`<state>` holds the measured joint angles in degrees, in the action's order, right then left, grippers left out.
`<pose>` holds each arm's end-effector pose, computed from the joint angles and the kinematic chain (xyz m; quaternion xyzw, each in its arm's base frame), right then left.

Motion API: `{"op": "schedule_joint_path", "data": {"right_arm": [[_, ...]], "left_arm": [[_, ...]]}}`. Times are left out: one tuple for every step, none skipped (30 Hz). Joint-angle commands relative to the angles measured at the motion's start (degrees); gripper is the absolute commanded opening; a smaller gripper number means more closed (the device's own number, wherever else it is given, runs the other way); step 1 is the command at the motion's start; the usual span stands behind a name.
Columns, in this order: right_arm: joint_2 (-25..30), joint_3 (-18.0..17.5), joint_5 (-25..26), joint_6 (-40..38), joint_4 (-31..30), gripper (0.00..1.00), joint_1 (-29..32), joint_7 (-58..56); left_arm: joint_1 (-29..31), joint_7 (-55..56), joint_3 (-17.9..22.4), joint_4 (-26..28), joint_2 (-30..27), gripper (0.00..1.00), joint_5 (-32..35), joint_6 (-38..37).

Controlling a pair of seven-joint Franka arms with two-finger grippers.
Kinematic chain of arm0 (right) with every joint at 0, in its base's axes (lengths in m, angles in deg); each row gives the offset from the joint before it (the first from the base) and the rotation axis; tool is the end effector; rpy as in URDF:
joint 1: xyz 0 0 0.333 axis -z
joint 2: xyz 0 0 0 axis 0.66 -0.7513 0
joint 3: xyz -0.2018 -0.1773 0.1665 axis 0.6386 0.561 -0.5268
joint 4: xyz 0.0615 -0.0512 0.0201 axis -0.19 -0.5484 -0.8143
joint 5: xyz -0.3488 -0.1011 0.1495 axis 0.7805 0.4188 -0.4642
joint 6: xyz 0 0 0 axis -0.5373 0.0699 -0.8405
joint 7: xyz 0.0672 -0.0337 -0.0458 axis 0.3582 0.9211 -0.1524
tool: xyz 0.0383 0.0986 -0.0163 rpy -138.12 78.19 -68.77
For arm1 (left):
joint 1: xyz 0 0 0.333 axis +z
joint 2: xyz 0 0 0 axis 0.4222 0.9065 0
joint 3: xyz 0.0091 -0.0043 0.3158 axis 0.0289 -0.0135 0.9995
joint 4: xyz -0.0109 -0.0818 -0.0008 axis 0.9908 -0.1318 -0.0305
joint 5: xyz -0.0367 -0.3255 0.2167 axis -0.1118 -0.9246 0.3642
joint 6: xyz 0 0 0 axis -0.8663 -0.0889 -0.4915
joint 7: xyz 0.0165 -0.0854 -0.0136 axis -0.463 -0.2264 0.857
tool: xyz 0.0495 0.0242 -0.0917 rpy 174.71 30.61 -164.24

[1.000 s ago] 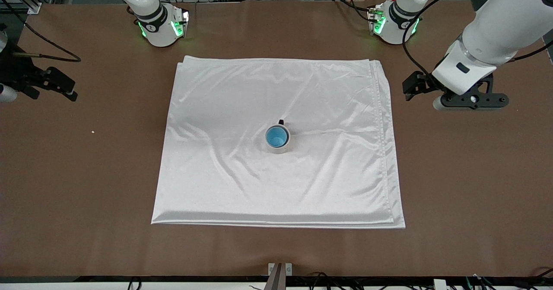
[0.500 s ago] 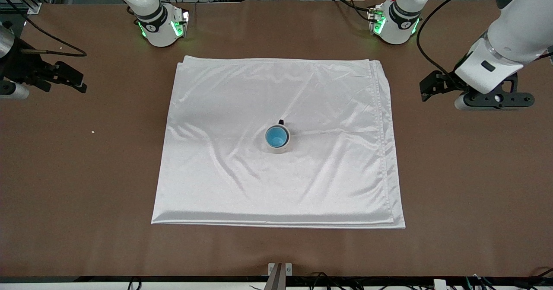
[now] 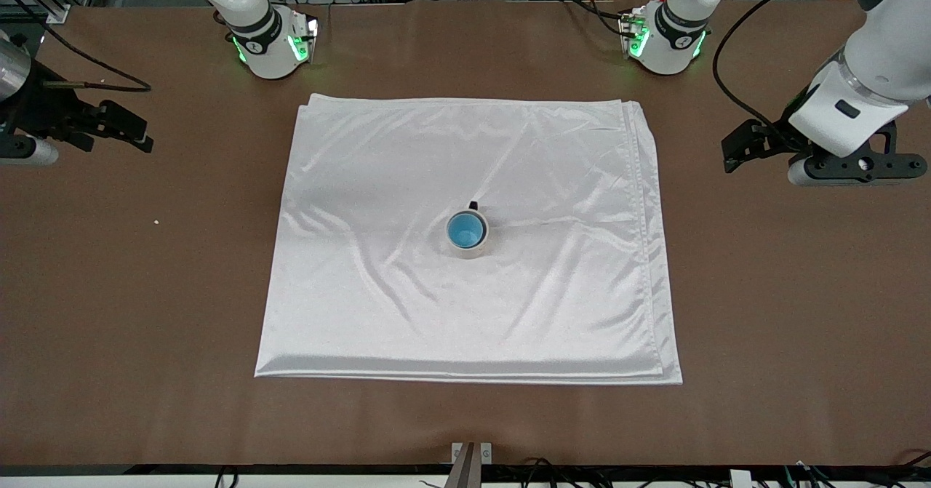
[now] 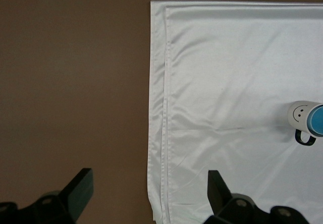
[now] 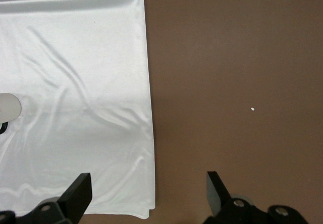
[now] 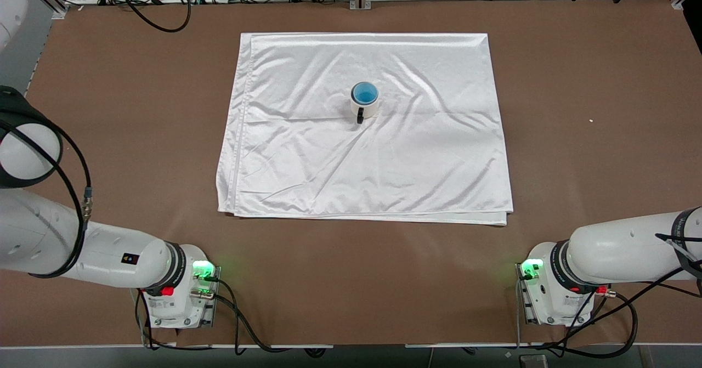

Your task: Place blue cup into white mug on cloth

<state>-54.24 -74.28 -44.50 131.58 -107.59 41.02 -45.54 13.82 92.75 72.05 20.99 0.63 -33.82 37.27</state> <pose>0.5294 0.0170 0.6154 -0.9989 0.0312 0.0236 0.0239 0.5596 -0.1162 0.6116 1.0000 -0.0027 0.0064 0.0023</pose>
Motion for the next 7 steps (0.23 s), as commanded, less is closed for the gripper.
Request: {"op": "schedule_joint_path", "data": {"right_arm": [[0.0, -0.2, -0.7, -1.6, 0.7, 1.0, 0.2, 0.1], [0.0, -0.2, -0.7, -1.6, 0.7, 1.0, 0.2, 0.1], [0.0, -0.1, -0.7, -1.6, 0.7, 1.0, 0.2, 0.1], [0.0, -0.2, -0.7, -1.6, 0.7, 1.0, 0.2, 0.0], [0.0, -0.2, -0.7, -1.6, 0.7, 1.0, 0.2, 0.0], [0.0, -0.2, -0.7, -1.6, 0.7, 1.0, 0.2, -0.1], [0.0, -0.2, -0.6, -1.5, 0.7, 1.0, 0.2, -0.2]], "left_arm": [[0.1, -1.3, 0.2, -0.3, -0.3, 1.0, -1.2, -0.1], [0.1, -1.3, 0.2, -0.3, -0.3, 1.0, -1.1, -0.1], [0.1, -1.4, 0.2, -0.3, -0.3, 1.0, -1.1, -0.1], [0.1, -1.4, 0.2, -0.3, -0.3, 1.0, -1.1, -0.1], [0.1, -1.4, 0.2, -0.3, -0.3, 1.0, -1.1, -0.1], [0.1, -1.4, 0.2, -0.3, -0.3, 1.0, -1.1, -0.1], [0.1, -1.3, 0.2, -0.3, -0.3, 1.0, -1.1, -0.1]]}}
